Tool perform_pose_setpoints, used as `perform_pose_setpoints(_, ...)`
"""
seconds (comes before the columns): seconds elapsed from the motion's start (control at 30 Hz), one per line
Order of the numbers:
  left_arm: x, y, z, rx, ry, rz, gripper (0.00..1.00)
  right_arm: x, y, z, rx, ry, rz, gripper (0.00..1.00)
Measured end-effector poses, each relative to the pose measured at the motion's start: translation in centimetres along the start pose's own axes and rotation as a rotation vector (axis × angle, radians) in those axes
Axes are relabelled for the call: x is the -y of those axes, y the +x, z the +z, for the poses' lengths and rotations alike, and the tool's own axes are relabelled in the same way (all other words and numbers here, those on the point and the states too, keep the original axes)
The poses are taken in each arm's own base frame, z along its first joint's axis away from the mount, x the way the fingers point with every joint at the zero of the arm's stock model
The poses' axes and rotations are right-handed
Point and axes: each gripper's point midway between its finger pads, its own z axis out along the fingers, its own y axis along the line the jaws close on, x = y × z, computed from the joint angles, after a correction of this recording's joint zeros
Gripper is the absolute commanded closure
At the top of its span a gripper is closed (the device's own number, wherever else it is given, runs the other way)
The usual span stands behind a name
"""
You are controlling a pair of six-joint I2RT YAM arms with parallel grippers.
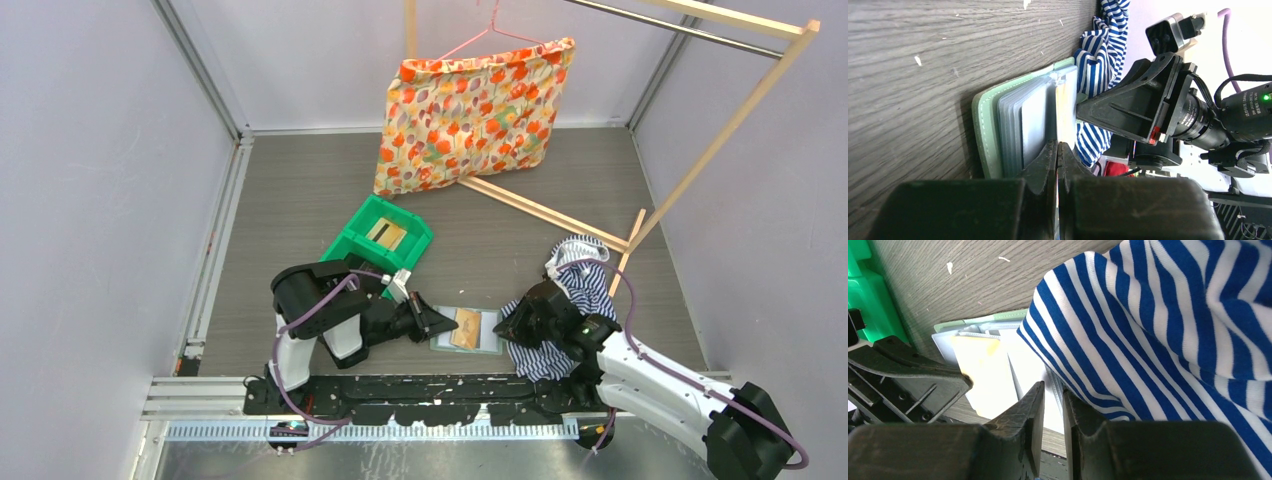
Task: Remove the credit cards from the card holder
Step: Remove the credit card from the card holder.
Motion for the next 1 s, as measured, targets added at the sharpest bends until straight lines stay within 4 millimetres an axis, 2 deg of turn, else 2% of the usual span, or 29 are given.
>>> perform_pose_setpoints(1.0, -0.8, -0.6, -1.2, 0.053, -0.005, -0.001, 0.99, 0.0, -0.1, 0.1, 0.003, 0.003, 0.017, 0.75)
